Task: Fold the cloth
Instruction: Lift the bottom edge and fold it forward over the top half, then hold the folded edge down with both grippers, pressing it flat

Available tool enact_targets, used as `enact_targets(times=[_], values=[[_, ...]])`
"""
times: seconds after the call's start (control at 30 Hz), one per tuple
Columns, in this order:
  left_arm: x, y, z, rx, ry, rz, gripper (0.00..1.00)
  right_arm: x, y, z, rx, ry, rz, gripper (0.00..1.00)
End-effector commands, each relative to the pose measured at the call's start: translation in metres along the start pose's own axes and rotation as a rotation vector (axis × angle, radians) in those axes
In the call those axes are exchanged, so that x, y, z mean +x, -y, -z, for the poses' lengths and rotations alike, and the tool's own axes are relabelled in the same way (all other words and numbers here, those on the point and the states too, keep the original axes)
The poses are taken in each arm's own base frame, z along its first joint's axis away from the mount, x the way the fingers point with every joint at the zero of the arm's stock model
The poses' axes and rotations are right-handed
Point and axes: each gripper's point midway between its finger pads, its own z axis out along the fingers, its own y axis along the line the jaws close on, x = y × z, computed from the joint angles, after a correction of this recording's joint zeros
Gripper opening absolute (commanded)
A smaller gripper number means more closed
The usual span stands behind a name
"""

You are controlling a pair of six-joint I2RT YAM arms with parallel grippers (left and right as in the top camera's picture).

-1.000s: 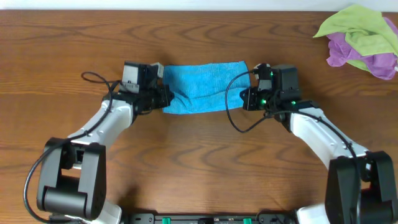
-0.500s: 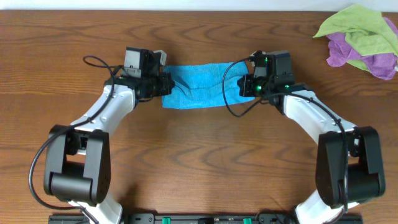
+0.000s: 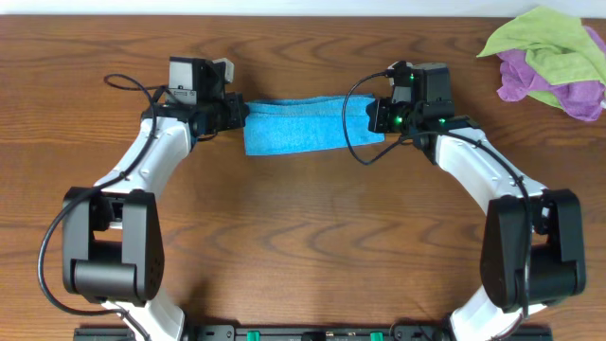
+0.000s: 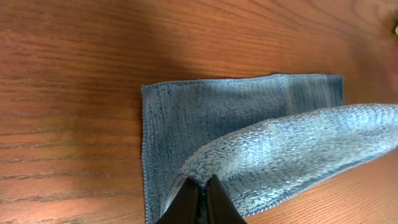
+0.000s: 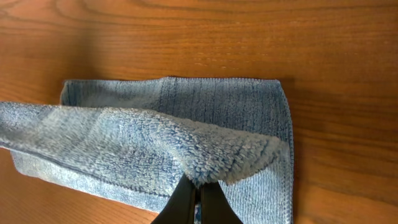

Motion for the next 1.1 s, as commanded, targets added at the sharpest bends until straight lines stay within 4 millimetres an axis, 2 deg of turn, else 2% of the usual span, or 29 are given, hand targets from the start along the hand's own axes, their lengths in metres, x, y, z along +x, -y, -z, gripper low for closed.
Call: enact_targets(times=[0.0, 0.13, 0.3, 0.7, 1.07], values=[[-0.010, 0.000, 0.002, -0.010, 0.023, -0.036, 0.06, -0.009, 0.003, 0.000, 0.014, 0.020, -0.011, 0.02], [-0.010, 0.001, 0.000, -0.004, 0.025, -0.039, 0.06, -0.005, 0.006, -0.004, 0.019, 0.009, -0.015, 0.01], [-0.005, -0.002, -0.012, 0.018, 0.002, -0.024, 0.06, 0.005, 0.010, -0.014, 0.025, -0.021, -0.030, 0.01], [-0.017, -0.001, -0.034, 0.055, -0.033, -0.017, 0.06, -0.005, 0.018, -0.015, 0.071, 0.022, -0.020, 0.01], [-0.018, -0.003, -0.036, 0.044, -0.040, -0.028, 0.06, -0.009, 0.023, -0.028, 0.071, 0.018, -0.017, 0.02]])
